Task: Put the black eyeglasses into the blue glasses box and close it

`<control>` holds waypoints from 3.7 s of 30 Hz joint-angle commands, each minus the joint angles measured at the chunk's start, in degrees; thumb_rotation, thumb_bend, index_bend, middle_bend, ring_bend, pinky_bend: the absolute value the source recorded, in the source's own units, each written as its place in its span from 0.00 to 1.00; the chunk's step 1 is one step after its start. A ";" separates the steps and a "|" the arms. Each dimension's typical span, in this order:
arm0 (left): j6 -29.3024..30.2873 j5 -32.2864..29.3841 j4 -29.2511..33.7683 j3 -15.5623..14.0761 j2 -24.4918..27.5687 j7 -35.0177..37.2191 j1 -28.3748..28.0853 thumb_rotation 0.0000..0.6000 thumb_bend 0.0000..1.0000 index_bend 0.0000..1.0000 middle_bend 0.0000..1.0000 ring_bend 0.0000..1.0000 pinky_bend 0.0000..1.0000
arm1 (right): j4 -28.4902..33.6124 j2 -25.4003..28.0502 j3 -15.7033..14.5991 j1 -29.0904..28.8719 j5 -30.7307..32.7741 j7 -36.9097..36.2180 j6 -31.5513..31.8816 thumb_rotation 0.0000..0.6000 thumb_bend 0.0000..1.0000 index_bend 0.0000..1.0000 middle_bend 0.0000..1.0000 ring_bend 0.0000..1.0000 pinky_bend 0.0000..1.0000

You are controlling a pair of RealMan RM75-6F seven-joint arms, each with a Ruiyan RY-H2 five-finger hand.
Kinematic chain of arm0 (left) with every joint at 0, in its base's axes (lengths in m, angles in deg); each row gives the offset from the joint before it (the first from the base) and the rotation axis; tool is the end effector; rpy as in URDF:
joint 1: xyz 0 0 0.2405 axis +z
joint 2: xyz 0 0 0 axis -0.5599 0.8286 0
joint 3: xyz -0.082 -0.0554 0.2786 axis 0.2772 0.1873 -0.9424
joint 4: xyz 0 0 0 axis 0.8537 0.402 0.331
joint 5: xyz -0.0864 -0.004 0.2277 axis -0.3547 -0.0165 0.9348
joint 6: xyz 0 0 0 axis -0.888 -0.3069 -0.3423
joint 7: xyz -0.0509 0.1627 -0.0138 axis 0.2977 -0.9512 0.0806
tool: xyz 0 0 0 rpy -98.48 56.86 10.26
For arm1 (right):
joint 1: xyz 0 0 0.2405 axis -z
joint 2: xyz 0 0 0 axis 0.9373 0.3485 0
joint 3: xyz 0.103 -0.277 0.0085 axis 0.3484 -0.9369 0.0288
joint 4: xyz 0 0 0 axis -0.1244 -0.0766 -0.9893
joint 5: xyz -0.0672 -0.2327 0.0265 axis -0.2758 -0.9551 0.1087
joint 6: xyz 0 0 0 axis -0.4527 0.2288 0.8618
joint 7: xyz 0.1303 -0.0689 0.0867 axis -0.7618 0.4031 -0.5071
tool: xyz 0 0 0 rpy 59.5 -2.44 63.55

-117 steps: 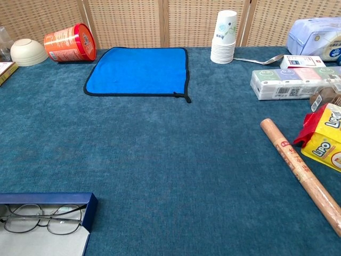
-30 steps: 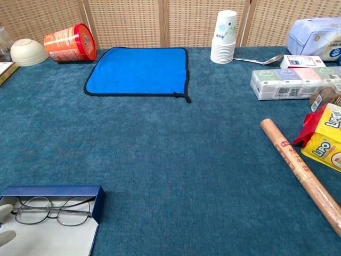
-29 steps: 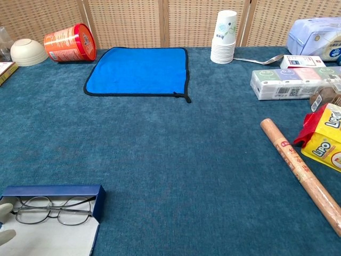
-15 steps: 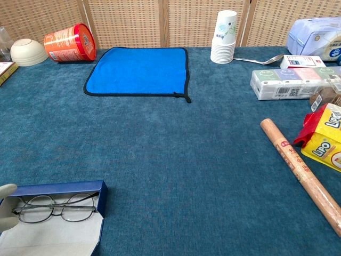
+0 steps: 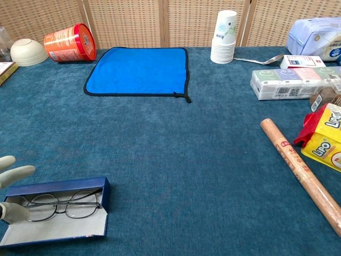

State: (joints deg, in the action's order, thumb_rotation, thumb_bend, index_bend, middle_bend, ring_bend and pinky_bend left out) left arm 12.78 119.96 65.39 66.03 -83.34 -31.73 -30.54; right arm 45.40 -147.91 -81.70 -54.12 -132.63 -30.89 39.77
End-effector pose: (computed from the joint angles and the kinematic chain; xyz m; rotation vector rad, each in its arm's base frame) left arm -0.3022 0.0723 -0.0765 -1.8283 -0.5010 -1.0539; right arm -0.3719 -0.0547 0.2474 1.1070 -0.8719 1.3316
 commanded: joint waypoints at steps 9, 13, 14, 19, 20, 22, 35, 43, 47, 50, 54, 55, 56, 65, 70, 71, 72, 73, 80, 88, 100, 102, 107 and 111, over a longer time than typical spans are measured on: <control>-5.53 -1.91 6.30 -0.27 3.04 -3.45 -0.11 1.00 0.26 0.48 0.12 0.00 0.13 | -0.62 -0.12 0.11 0.63 0.43 -1.15 0.28 0.70 0.43 0.15 0.29 0.23 0.25; -6.76 -2.40 7.88 -0.05 3.71 -4.83 -0.03 1.00 0.29 0.51 0.14 0.00 0.14 | -0.90 -0.22 0.13 0.82 0.38 -1.57 0.46 0.69 0.43 0.15 0.29 0.23 0.25; -6.98 -2.54 8.18 0.01 3.76 -5.05 0.03 1.00 0.29 0.52 0.15 0.00 0.14 | -0.99 -0.26 0.15 0.85 0.41 -1.66 0.47 0.69 0.43 0.15 0.29 0.23 0.25; -7.30 -2.27 9.12 0.29 3.96 -5.53 -0.09 1.00 0.30 0.58 0.18 0.00 0.16 | -1.24 -0.32 0.20 0.96 0.35 -1.91 0.50 0.69 0.43 0.15 0.29 0.24 0.25; -7.25 -2.19 9.13 0.37 3.95 -5.57 -0.11 1.00 0.31 0.58 0.18 0.00 0.17 | -1.22 -0.30 0.24 0.98 0.37 -1.96 0.52 0.70 0.43 0.15 0.29 0.24 0.25; -7.34 -2.22 9.14 0.53 3.96 -5.70 -0.09 1.00 0.31 0.58 0.19 0.00 0.17 | -1.23 -0.24 0.30 1.02 0.45 -2.04 0.51 0.70 0.43 0.15 0.29 0.24 0.25; -7.00 -2.84 9.65 1.69 4.91 -5.68 0.14 1.00 0.35 0.60 0.21 0.01 0.20 | -0.98 -0.31 0.31 1.06 0.02 -1.62 0.36 0.69 0.43 0.15 0.29 0.24 0.25; -7.27 -4.71 11.44 3.02 5.60 -3.38 0.05 0.96 0.35 0.60 0.22 0.01 0.21 | -0.36 -0.18 0.31 1.16 -0.23 -0.90 0.42 0.69 0.43 0.15 0.29 0.24 0.25; -7.70 -5.94 13.15 3.82 6.06 -1.26 -0.26 0.95 0.35 0.60 0.22 0.02 0.21 | -0.01 -0.14 0.27 1.12 -0.38 -0.40 0.25 0.69 0.43 0.15 0.29 0.24 0.25; -8.22 -7.10 14.34 4.29 6.26 0.25 -0.32 0.94 0.35 0.60 0.22 0.03 0.22 | 0.19 -0.08 0.23 1.10 -0.52 -0.09 0.19 0.69 0.43 0.15 0.29 0.24 0.25; -8.94 -9.11 15.97 5.38 6.46 2.44 -0.44 0.94 0.34 0.60 0.22 0.03 0.23 | 0.45 0.03 0.22 1.19 -0.52 0.17 0.21 0.69 0.43 0.15 0.29 0.24 0.25; -9.02 -9.24 16.05 5.56 6.46 2.51 -0.53 0.94 0.34 0.60 0.22 0.03 0.23 | 0.48 0.06 0.22 1.20 -0.50 0.19 0.20 0.69 0.43 0.15 0.29 0.24 0.25; -9.07 -9.35 16.08 5.77 6.44 2.51 -0.64 0.95 0.34 0.60 0.22 0.03 0.23 | 0.54 0.09 0.23 1.21 -0.47 0.22 0.20 0.70 0.43 0.15 0.29 0.24 0.25; -9.22 -11.07 16.27 7.78 4.84 5.08 -1.25 0.95 0.34 0.59 0.22 0.04 0.25 | 1.14 0.38 0.21 1.32 -0.60 0.87 0.21 0.69 0.43 0.15 0.29 0.24 0.25; -9.08 -12.21 15.67 8.80 3.63 6.55 -1.34 0.94 0.34 0.59 0.22 0.04 0.25 | 1.42 0.57 0.23 1.36 -0.62 1.09 0.23 0.69 0.43 0.15 0.29 0.24 0.25; -9.06 -12.45 15.42 9.01 3.33 6.86 -1.37 0.94 0.34 0.58 0.21 0.04 0.25 | 1.49 0.61 0.22 1.37 -0.64 1.14 0.22 0.70 0.43 0.15 0.29 0.24 0.25; -9.07 -12.68 15.08 9.24 2.98 7.09 -1.43 0.95 0.34 0.58 0.21 0.04 0.25 | 1.55 0.65 0.22 1.39 -0.67 1.20 0.25 0.70 0.43 0.16 0.29 0.24 0.25; -9.07 -12.80 14.84 9.34 2.78 7.25 -1.46 0.94 0.34 0.57 0.21 0.04 0.25 | 1.56 0.67 0.24 1.40 -0.63 1.19 0.26 0.69 0.43 0.15 0.29 0.24 0.25; -8.83 -13.50 13.64 9.88 1.86 7.73 -1.60 0.94 0.33 0.38 0.12 0.01 0.23 | 1.65 0.85 0.27 1.55 -0.49 1.11 0.37 0.69 0.43 0.15 0.29 0.24 0.25; -8.66 -14.38 12.27 11.40 0.93 7.19 -2.30 0.94 0.33 0.19 0.01 0.00 0.17 | 1.59 1.00 0.38 1.71 -0.17 0.48 0.51 0.69 0.43 0.15 0.29 0.25 0.25; -11.77 -17.32 13.50 14.26 0.66 4.08 -4.64 0.87 0.32 0.17 0.00 0.00 0.14 | 1.44 1.26 0.50 2.13 0.05 -0.37 1.13 0.69 0.43 0.16 0.29 0.25 0.25; -12.64 -17.98 14.25 14.79 0.72 3.22 -5.23 0.86 0.32 0.17 0.00 0.00 0.14 | 1.46 1.30 0.52 2.19 0.04 -0.42 1.22 0.69 0.43 0.16 0.29 0.25 0.25; -14.50 -19.58 16.28 16.55 0.98 1.33 -6.93 0.87 0.32 0.18 0.00 0.00 0.14 | 1.35 1.27 0.55 2.39 0.20 -0.59 1.36 0.69 0.43 0.16 0.29 0.25 0.25; -15.65 -20.91 17.92 17.54 1.37 0.21 -7.69 0.86 0.32 0.19 0.00 0.00 0.14 | 1.31 1.26 0.58 2.47 0.31 -0.63 1.38 0.70 0.43 0.16 0.29 0.25 0.25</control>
State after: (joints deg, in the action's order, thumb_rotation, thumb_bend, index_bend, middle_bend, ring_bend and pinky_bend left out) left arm -2.57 99.36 83.00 83.29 -82.13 -31.22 -37.97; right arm 46.71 -146.64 -81.12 -51.65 -132.31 -31.52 41.15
